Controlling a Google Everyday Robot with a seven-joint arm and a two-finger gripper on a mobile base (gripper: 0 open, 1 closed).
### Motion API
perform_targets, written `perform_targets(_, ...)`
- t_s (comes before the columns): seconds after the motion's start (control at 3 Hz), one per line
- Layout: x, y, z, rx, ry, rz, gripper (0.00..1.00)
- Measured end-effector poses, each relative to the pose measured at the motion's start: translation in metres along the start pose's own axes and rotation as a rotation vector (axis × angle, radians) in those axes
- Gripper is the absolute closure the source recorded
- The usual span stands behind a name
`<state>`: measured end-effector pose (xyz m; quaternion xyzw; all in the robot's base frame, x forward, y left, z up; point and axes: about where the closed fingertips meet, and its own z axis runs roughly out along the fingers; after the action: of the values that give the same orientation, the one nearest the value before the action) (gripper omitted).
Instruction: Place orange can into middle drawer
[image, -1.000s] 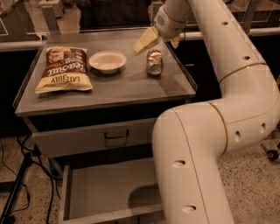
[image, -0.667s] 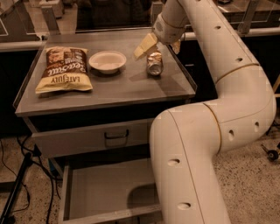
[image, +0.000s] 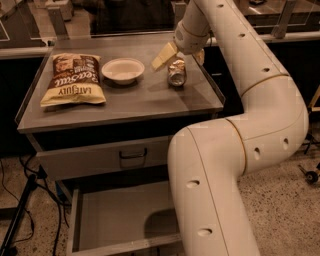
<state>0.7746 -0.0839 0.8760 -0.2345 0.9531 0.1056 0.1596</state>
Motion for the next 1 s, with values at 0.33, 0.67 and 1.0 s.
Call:
perform_targets(0.33,-0.004,0.003,0.004,0.006,0.001,-0.006,0.0)
perform_targets(0.67,-0.006,0.005,0.009,0.012,0.01,-0.009,0.0)
perform_targets(1.0,-0.009,0.009,0.015,0.018,0.019,-0.016,0.0)
